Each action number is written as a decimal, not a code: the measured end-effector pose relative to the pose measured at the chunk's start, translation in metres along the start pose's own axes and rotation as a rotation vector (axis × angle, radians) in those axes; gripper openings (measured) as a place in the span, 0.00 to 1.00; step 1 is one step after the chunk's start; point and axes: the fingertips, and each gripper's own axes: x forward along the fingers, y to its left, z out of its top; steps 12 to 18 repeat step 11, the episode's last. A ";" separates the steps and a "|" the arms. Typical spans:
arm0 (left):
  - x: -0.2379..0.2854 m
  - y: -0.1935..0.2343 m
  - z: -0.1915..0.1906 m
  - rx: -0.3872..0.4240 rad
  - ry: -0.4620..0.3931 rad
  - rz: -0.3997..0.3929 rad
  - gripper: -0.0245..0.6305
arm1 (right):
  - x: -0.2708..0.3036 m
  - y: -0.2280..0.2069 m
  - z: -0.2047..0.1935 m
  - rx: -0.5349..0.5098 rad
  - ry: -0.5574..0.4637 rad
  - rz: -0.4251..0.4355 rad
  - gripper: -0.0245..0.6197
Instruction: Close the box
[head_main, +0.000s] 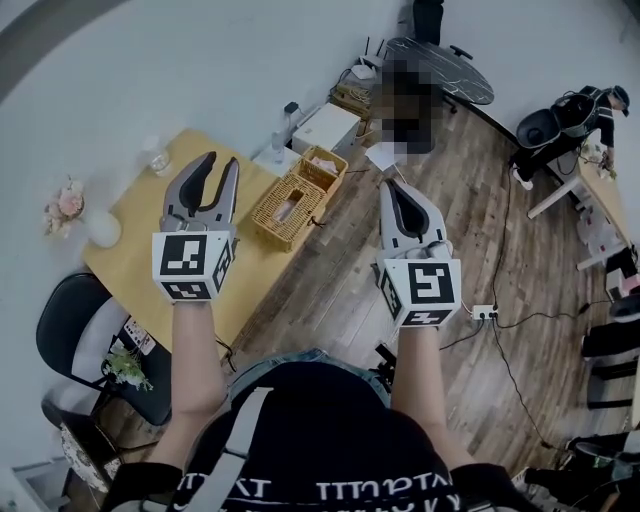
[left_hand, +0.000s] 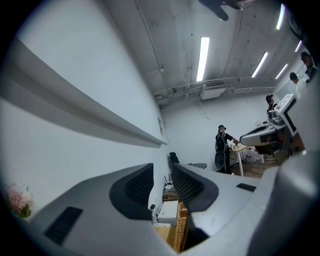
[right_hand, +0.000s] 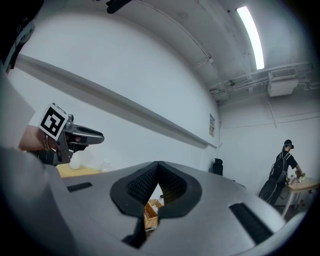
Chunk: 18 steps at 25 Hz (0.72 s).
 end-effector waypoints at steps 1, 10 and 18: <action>0.000 0.001 0.001 0.001 -0.005 0.001 0.22 | 0.000 0.000 0.001 -0.002 -0.002 -0.002 0.06; -0.001 0.009 0.019 0.029 -0.057 0.014 0.16 | 0.006 -0.002 0.018 -0.015 -0.033 -0.016 0.06; -0.002 0.010 0.021 0.031 -0.063 0.020 0.06 | 0.006 -0.001 0.019 -0.015 -0.035 -0.014 0.06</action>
